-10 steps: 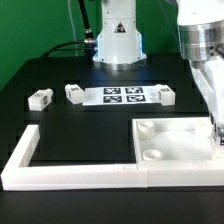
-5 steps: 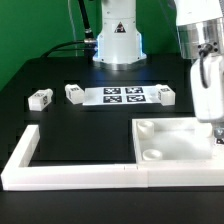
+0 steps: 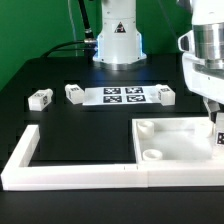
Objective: Assemble square table
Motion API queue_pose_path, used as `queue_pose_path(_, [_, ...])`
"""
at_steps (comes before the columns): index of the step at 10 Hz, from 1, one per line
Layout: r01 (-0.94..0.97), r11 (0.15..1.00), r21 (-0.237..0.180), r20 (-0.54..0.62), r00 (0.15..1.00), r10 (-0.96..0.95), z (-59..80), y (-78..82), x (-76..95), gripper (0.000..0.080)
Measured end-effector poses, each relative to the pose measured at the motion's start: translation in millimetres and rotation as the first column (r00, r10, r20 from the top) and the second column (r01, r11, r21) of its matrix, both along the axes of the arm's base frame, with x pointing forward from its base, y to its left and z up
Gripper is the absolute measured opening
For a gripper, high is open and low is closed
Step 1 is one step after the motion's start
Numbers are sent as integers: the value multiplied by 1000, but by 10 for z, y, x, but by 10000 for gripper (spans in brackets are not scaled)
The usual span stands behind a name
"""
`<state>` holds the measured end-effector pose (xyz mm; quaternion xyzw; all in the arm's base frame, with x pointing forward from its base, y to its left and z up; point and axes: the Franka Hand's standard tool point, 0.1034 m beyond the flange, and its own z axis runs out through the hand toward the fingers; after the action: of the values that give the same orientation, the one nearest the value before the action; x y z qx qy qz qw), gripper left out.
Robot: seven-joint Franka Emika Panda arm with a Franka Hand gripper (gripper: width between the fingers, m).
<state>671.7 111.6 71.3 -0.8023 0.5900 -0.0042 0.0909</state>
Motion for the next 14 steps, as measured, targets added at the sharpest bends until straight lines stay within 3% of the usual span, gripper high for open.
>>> queue_pose_path(2, [-217,976,-32,21,976,218,-4,-27,-1,649])
queue_pose_path(3, [-482,873,-81,23,874,485,-12,-82,41,649])
queue_pose_path(4, [-604,790,-104,31,792,610,-29,-74,68,649])
queue_pose_path(5, [-565,820,-95,32,821,570,-31,-66,65,649])
queue_pose_path(7, [-554,827,-94,30,829,558,-33,-72,64,391])
queue_pose_path(8, [-486,870,-82,23,872,489,-38,-81,58,292])
queue_pose_path(11, [-250,967,-49,4,968,250,-38,-92,59,292])
queue_pose_path(13, [92,996,3,-36,995,-92,-39,-92,58,292])
queue_pose_path(14, [292,955,43,-60,955,-289,-46,-66,63,292])
